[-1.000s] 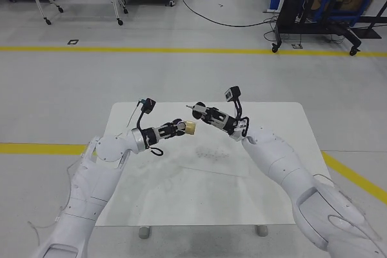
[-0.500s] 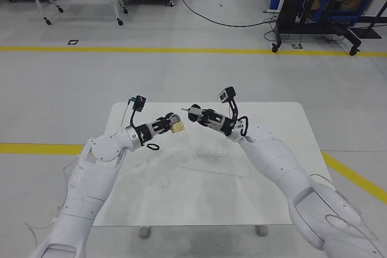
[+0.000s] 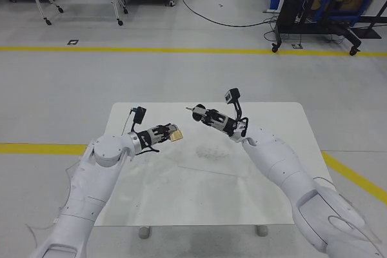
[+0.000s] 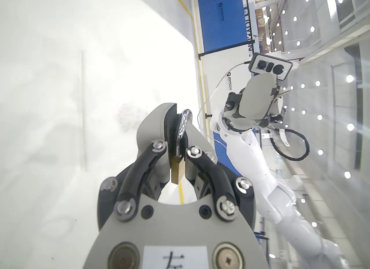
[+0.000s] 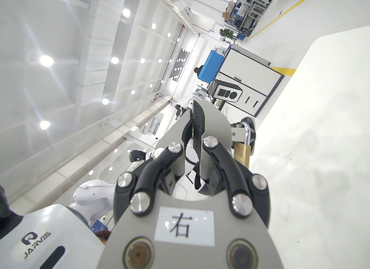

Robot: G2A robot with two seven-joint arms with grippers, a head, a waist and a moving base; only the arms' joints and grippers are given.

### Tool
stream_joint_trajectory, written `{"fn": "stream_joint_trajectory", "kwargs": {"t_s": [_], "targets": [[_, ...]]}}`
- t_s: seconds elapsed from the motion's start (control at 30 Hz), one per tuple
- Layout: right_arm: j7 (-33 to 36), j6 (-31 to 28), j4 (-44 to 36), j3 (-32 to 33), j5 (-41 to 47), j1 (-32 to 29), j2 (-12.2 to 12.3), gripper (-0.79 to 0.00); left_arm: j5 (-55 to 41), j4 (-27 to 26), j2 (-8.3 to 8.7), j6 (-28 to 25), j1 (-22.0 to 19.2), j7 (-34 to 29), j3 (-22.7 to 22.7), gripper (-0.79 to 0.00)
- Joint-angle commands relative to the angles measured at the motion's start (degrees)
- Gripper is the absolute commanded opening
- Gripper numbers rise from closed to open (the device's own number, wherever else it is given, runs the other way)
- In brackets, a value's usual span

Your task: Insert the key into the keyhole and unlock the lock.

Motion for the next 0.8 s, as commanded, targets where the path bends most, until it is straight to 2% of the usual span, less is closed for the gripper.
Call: {"fn": "stream_joint_trajectory", "kwargs": {"t_s": [0.0, 0.27, 0.37, 0.43, 0.57, 0.6, 0.7, 0.77], "targets": [[-1.57, -2.1, -0.65, 1.28, -3.81, -0.61, 1.25, -0.785, -0.38, 0.27, 0.02, 0.86, -0.31, -0.71, 0.01, -0.785], [-1.57, -2.1, -0.65, 1.28, -3.81, -0.61, 1.25, -0.785, 0.1, 0.18, 0.01, 0.94, 0.03, -0.13, 0.23, -0.785], [-1.85, -0.83, -1.31, 1.26, -2.8, -1.57, 1.11, -0.785, -2.34, 0.61, -0.26, 4.79, 0.48, -0.13, 0.98, -0.785], [-0.9, 0.0, -3.43, 1.69, -0.53, -3.2, 0.94, -0.785, -7.07, 2.03, -0.59, 8.56, 0.27, -2.44, 1.17, -0.785], [3.27, -4.25, -3.72, 1.88, -7.05, -1.07, 1.72, -0.785, -12.46, 6.91, -1.22, 19.92, -1.86, -6.96, 3.23, -0.785], [2.19, -5.32, -4.12, 2.03, -10.05, -0.3, 2.14, -0.785, -13.21, 7.7, -1.37, 21.5, -2.66, -7.76, 3.71, -0.785], [-3.29, -10.81, -8.59, 1.53, -26.66, 2.0, 4.16, -0.785, -16.17, 10.55, -1.82, 24.98, -4.12, -9.54, 4.69, -0.785], [-4.61, -12.08, -11.54, 2.3, -36.69, 2.65, 5.76, -0.785, -17.65, 12.1, -2.09, 26.51, -5.04, -10.12, 5.3, -0.785]]}}
